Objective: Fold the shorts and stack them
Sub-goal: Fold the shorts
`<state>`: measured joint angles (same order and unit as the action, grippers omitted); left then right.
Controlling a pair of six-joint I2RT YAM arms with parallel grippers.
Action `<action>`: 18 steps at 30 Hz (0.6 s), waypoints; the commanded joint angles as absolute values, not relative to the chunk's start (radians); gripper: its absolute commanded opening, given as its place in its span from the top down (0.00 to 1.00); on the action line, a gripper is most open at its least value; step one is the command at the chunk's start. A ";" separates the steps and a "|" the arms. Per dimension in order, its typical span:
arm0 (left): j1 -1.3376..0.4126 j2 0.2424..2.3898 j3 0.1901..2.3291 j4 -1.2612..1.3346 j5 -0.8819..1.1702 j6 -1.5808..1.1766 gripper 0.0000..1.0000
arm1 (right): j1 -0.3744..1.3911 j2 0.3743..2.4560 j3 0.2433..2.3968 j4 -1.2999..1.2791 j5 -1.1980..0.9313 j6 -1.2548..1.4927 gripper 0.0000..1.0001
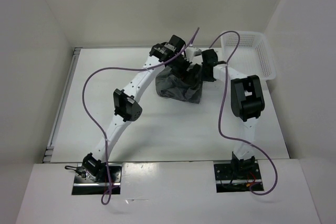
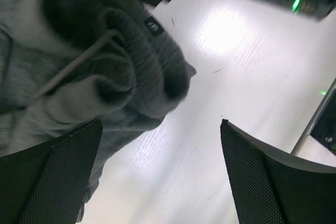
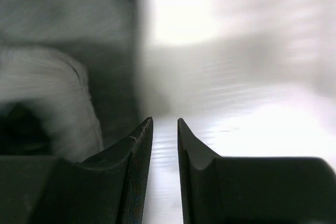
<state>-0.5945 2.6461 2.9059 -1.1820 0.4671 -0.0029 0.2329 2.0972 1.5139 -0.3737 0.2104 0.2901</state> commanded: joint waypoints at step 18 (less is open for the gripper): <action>-0.431 2.252 2.391 -1.106 0.244 0.000 0.00 | 0.181 1.740 1.456 -0.422 -0.336 0.114 0.36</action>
